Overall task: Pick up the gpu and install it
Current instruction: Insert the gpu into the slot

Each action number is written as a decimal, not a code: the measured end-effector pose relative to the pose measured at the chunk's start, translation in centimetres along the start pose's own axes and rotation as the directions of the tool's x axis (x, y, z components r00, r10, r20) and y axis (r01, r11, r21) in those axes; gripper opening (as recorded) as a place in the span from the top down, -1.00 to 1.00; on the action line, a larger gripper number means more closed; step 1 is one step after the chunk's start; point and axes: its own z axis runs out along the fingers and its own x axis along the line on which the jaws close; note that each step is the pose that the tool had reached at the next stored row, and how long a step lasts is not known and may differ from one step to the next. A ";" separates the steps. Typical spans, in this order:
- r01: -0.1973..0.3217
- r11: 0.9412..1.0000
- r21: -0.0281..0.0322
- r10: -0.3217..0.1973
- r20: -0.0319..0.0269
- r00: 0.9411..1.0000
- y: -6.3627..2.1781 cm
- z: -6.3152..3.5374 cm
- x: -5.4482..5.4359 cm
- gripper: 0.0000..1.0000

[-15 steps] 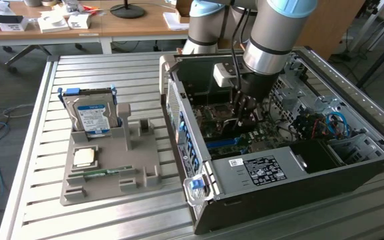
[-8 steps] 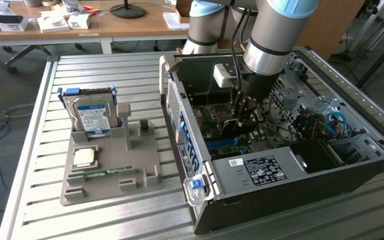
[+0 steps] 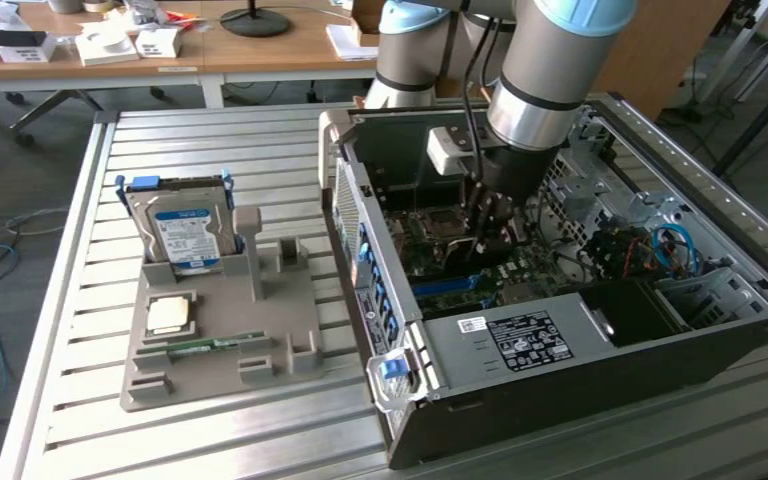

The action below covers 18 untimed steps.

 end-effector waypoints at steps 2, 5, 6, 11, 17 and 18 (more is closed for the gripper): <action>0.000 1.000 0.000 0.000 0.000 1.000 0.00 -0.01 0.0 0.47; 0.000 1.000 0.000 0.000 0.000 1.000 0.00 -0.03 0.1 0.47; 0.000 1.000 0.000 0.000 0.000 1.000 0.00 -0.02 0.1 0.47; 0.000 1.000 0.001 0.000 0.001 1.000 0.06 -0.02 0.2 0.47; 0.000 1.000 0.007 0.000 0.001 1.000 0.38 -0.02 0.2 0.47; 0.000 1.000 0.007 0.000 0.002 1.000 0.39 -0.01 0.2 0.47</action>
